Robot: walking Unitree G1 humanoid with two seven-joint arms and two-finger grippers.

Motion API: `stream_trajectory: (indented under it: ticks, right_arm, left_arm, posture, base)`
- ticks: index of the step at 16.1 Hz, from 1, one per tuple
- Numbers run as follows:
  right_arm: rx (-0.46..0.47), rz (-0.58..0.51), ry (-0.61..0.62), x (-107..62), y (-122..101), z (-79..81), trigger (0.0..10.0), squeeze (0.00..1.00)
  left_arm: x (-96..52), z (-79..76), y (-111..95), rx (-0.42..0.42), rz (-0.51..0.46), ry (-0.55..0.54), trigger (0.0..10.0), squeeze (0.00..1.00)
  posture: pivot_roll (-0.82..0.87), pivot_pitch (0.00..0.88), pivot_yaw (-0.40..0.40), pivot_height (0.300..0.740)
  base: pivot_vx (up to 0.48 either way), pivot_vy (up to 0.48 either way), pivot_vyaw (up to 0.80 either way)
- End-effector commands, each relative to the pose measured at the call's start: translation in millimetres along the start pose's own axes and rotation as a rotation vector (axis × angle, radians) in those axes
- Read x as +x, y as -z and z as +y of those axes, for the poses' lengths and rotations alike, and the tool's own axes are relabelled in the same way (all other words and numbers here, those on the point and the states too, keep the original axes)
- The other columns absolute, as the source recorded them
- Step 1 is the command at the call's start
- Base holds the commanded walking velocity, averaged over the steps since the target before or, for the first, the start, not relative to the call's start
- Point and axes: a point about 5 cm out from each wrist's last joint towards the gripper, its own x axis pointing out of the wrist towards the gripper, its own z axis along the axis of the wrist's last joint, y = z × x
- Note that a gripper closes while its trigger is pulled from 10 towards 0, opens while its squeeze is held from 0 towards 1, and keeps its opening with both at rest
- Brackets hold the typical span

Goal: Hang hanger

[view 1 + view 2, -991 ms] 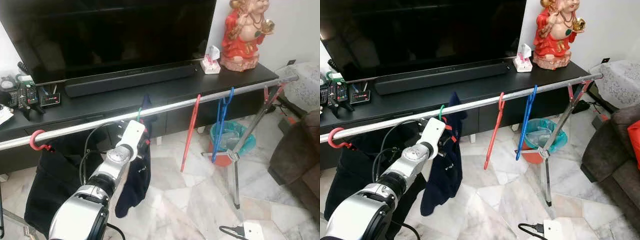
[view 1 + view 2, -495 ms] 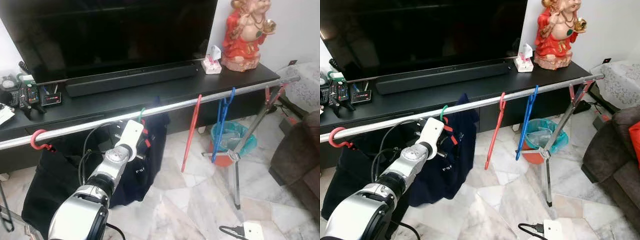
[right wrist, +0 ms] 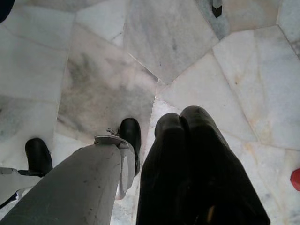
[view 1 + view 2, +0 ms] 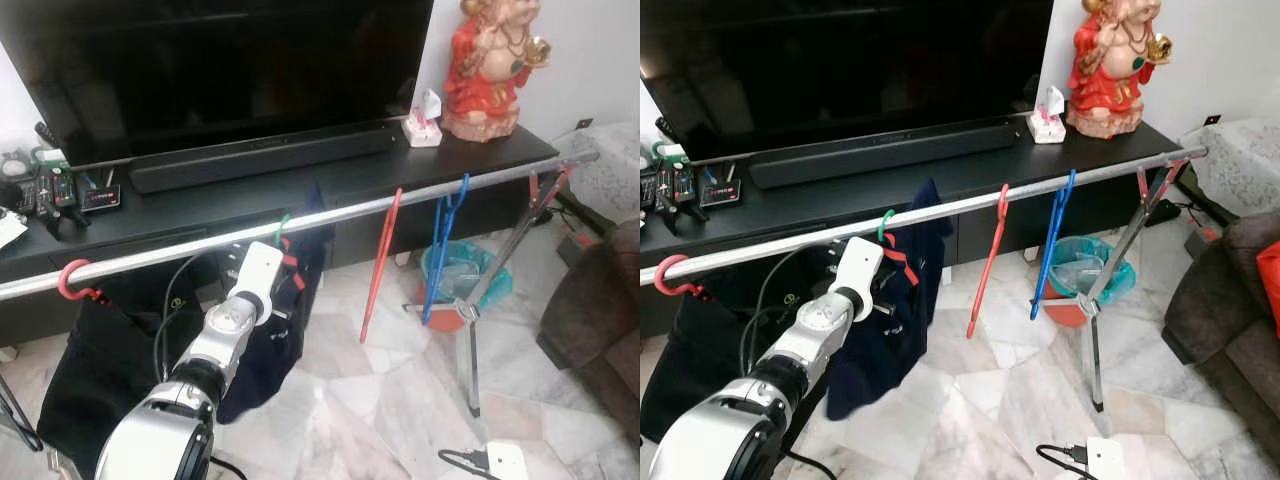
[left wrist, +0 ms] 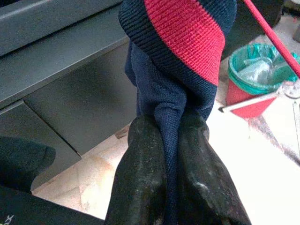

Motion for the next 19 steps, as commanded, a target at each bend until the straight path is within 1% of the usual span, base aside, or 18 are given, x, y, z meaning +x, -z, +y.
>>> stream_trajectory:
  ticks: [1, 3, 5, 7, 8, 10, 11, 12, 13, 14, 16, 17, 19]
  right_arm:
    - [0.029, -0.002, 0.009, -0.3, 1.3, -0.4, 10.0, 0.00]
    - [0.040, -0.004, 0.016, -1.1, 4.3, -2.0, 10.0, 0.00]
    - [0.040, -0.004, 0.018, -1.4, 5.4, -2.8, 10.0, 0.00]
    - [0.043, 0.000, 0.029, -3.0, 10.9, -6.7, 10.0, 0.00]
    - [0.044, 0.000, 0.031, -3.3, 11.9, -7.3, 10.0, 0.00]
    - [0.045, 0.005, 0.039, -5.6, 18.6, -12.5, 10.0, 0.00]
    - [0.043, 0.007, 0.041, -6.2, 20.0, -13.9, 10.0, 0.00]
    - [0.041, 0.008, 0.049, -7.8, 23.4, -18.6, 10.0, 0.00]
    - [0.043, 0.005, 0.056, -9.3, 25.7, -22.9, 10.0, 0.00]
    - [0.045, 0.001, 0.063, -10.6, 27.5, -26.9, 10.0, 0.00]
    - [0.043, 0.003, 0.084, -13.4, 32.2, -34.6, 10.0, 0.00]
    - [0.062, -0.001, 0.096, -14.0, 33.3, -35.9, 10.0, 0.00]
    - [0.091, -0.013, 0.108, -14.4, 32.7, -37.5, 10.0, 0.00]
  left_arm:
    - [-3.1, 4.2, -10.1, -0.007, -0.096, -0.006, 10.0, 0.00]
    - [-20.9, 12.3, -2.7, -0.047, -0.187, -0.035, 10.0, 0.00]
    - [-28.1, 13.6, 2.2, -0.061, -0.201, -0.045, 10.0, 0.00]
    - [-52.5, 6.8, 20.1, -0.062, -0.222, -0.028, 10.0, 0.00]
    - [-56.3, 5.6, 22.5, -0.061, -0.224, -0.025, 10.0, 0.00]
    - [-78.5, -2.6, 38.3, -0.032, -0.178, 0.003, 10.0, 0.00]
    - [-82.3, -5.5, 42.2, -0.022, -0.165, 0.015, 10.0, 0.00]
    - [-89.7, -13.9, 52.2, 0.010, -0.123, 0.040, 10.0, 0.00]
    - [-94.5, -20.2, 57.3, 0.013, -0.097, 0.046, 10.0, 0.00]
    - [-96.0, -24.9, 58.8, 0.001, -0.085, 0.041, 10.0, 0.00]
    - [-94.7, -33.8, 62.9, -0.002, -0.060, 0.033, 10.0, 0.00]
    - [-95.1, -33.9, 63.8, 0.004, -0.052, 0.030, 10.0, 0.00]
    - [-94.7, -29.4, 61.1, -0.001, -0.047, -0.004, 10.0, 0.00]
  posture:
    - [0.03, 0.000, -0.006, 0.740]
    - [0.02, 0.000, 0.000, 0.740]
    - [0.02, 0.000, 0.000, 0.740]
    - [0.02, 0.000, -0.001, 0.740]
    - [0.02, 0.000, -0.001, 0.740]
    - [0.02, 0.000, -0.003, 0.740]
    - [0.02, 0.000, -0.003, 0.740]
    - [0.01, 0.000, -0.006, 0.740]
    - [0.00, 0.000, -0.007, 0.740]
    - [0.00, 0.000, -0.005, 0.740]
    - [-0.01, 0.000, 0.011, 0.740]
    - [-0.01, 0.000, 0.015, 0.740]
    - [0.01, 0.000, 0.008, 0.740]
  base:
    - [0.000, 0.000, 0.00]
    - [0.000, 0.000, 0.00]
    - [0.000, 0.000, 0.00]
    - [0.000, 0.000, 0.00]
    - [0.000, 0.000, 0.00]
    - [0.000, 0.000, 0.00]
    - [0.000, 0.000, 0.00]
    - [0.000, 0.000, 0.00]
    - [0.000, 0.000, 0.00]
    - [0.000, 0.000, 0.00]
    - [0.000, 0.000, 0.00]
    - [0.000, 0.000, 0.00]
    - [0.000, 0.000, 0.00]
